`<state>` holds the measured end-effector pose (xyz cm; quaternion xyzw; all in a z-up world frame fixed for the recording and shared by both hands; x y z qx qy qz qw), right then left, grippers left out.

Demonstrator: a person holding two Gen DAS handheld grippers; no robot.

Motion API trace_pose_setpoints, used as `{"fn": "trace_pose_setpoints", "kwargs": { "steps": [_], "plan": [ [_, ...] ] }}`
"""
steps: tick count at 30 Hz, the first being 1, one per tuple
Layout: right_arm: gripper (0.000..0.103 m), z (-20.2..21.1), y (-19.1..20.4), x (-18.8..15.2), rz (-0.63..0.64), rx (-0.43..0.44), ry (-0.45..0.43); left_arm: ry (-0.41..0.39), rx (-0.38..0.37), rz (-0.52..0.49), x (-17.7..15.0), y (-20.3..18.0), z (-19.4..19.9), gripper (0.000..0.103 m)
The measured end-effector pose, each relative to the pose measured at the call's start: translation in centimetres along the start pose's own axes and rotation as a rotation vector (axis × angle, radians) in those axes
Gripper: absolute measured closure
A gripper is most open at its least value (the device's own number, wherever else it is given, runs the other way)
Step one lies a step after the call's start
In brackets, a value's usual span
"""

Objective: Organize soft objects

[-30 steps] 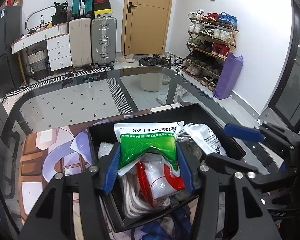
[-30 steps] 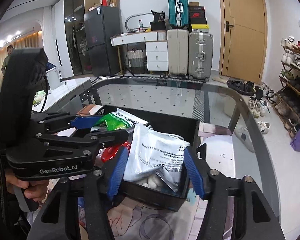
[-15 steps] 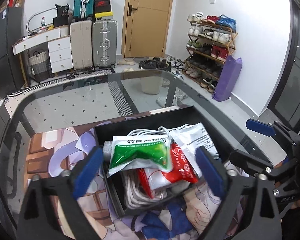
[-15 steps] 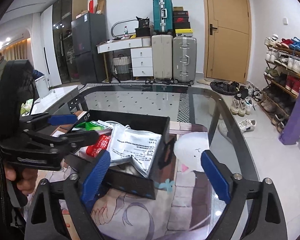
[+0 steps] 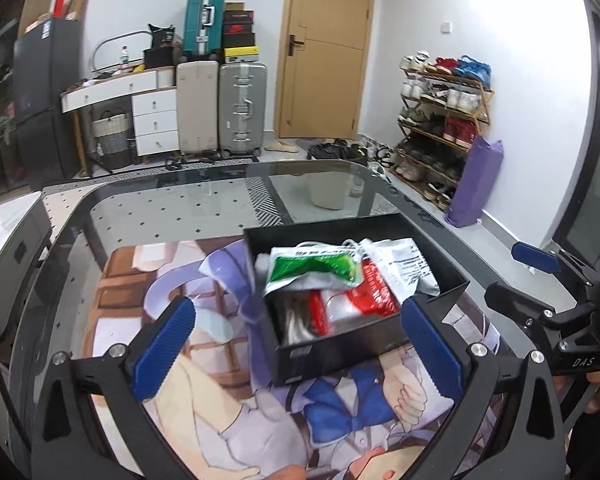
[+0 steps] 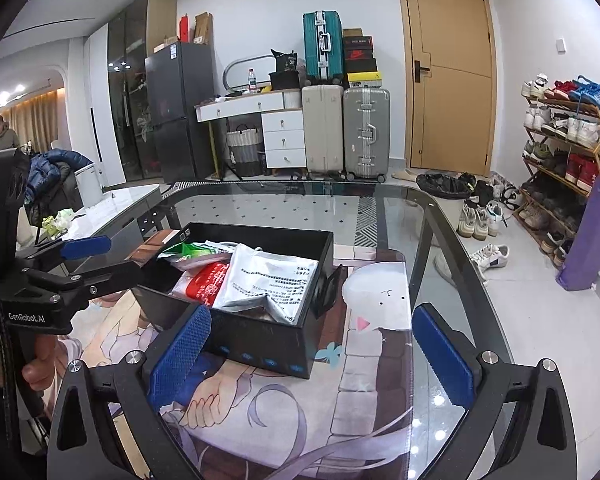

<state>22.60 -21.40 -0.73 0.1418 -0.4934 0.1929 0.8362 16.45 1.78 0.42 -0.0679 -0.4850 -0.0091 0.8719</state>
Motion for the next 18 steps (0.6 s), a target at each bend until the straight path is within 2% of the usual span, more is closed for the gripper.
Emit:
{"fn": "trace_pose_setpoints", "kwargs": {
  "steps": [5, 9, 18],
  "plan": [
    [0.001, 0.4, 0.9, -0.7, 0.027, 0.010, -0.022, -0.014, 0.012, 0.030, -1.4, 0.6, 0.1, 0.000],
    [0.001, 0.6, 1.4, -0.9, 0.026, 0.020, -0.045, -0.034, 0.032, 0.011, -2.0, 0.7, 0.1, 0.000],
    [0.001, 0.7, 1.6, -0.5, 0.013, 0.024, -0.106, -0.067, 0.049, -0.002, -1.9, 0.5, -0.1, 0.000]
  ]
}}
Point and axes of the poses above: each gripper's, at about its wrist camera, not at the fingertips, and z roughly against the way its jaws point, y to its left, x to its top, the point moved 8 cm from there along -z, roughly the way its jaws point, and after that the axes turned 3 degrees about -y, right-handed, at the moved point
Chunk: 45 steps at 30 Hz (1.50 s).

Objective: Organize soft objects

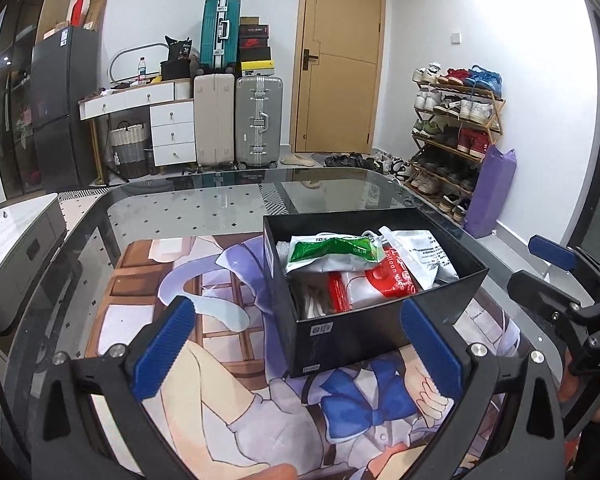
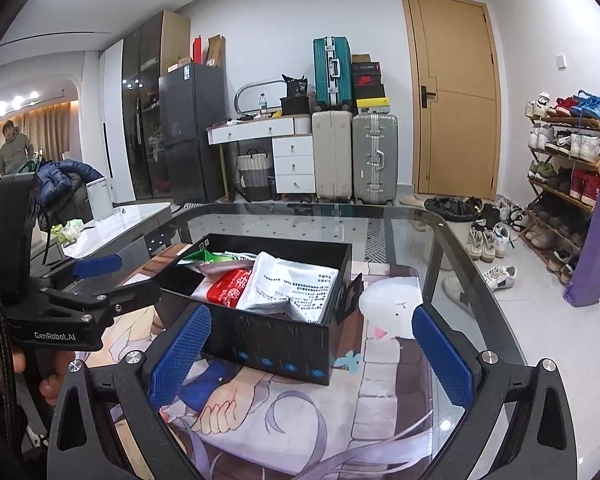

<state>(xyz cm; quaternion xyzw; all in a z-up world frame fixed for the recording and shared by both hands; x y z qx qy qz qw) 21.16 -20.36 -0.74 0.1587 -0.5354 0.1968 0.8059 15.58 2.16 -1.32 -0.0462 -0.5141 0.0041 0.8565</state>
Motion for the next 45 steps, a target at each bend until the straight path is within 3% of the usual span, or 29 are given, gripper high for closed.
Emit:
{"fn": "trace_pose_setpoints", "kwargs": {
  "steps": [7, 45],
  "plan": [
    [0.001, -0.5, -0.1, 0.0, -0.002, -0.002, -0.013, -0.010, 0.037, -0.029, -0.4, -0.1, -0.3, 0.000],
    [0.001, -1.4, -0.1, -0.2, 0.026, -0.050, -0.015, -0.047, 0.029, -0.001, -0.1, 0.2, 0.3, 0.000]
  ]
}}
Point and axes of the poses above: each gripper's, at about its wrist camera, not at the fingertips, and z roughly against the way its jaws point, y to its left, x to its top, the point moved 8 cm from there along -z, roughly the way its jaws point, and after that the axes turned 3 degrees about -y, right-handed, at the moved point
